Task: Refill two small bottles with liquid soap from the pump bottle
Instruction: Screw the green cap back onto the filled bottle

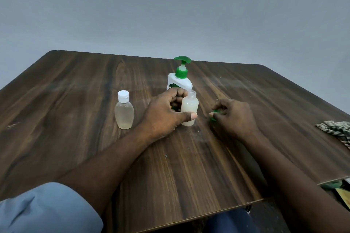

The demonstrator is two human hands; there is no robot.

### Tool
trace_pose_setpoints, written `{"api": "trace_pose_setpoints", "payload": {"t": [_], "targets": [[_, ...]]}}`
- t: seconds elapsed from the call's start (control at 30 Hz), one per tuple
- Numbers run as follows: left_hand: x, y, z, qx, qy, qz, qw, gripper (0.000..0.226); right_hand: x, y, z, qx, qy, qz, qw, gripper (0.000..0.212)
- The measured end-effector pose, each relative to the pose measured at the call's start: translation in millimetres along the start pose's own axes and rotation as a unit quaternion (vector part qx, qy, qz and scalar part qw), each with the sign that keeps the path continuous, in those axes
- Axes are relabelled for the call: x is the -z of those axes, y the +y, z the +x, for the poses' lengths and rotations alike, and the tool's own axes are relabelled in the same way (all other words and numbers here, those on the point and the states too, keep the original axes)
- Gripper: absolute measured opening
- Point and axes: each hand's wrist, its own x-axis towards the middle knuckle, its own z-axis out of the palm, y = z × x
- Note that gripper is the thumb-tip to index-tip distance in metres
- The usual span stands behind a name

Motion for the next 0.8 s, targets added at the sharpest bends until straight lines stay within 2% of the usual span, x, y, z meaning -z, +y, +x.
{"api": "trace_pose_setpoints", "payload": {"t": [0.07,0.13,0.23,0.43,0.57,0.63,0.8], "targets": [[0,-1,0,0.002,-0.005,0.023,1.000,0.048,-2,-13,-7,0.017,0.046,0.048,0.998,0.016],[-1,-3,0,0.007,-0.013,0.038,0.999,0.049,0,-24,-13,0.012,0.080,0.157,0.984,0.010],[-1,-3,0,0.013,-0.034,0.063,0.997,0.049,5,-38,-21,-0.009,0.062,0.323,0.944,0.014],[2,-8,1,0.010,-0.072,0.112,0.991,0.050,7,-60,-30,0.023,0.048,0.479,0.876,0.013],[5,-8,3,0.006,-0.079,0.126,0.989,0.050,-3,-60,-29,0.044,0.047,0.500,0.864,0.016],[5,-8,3,0.004,-0.085,0.138,0.987,0.051,-10,-58,-30,0.061,0.024,0.498,0.865,0.029],[4,-6,1,-0.003,-0.089,0.143,0.986,0.052,-19,-52,-31,0.107,0.048,0.447,0.887,0.030]]}}
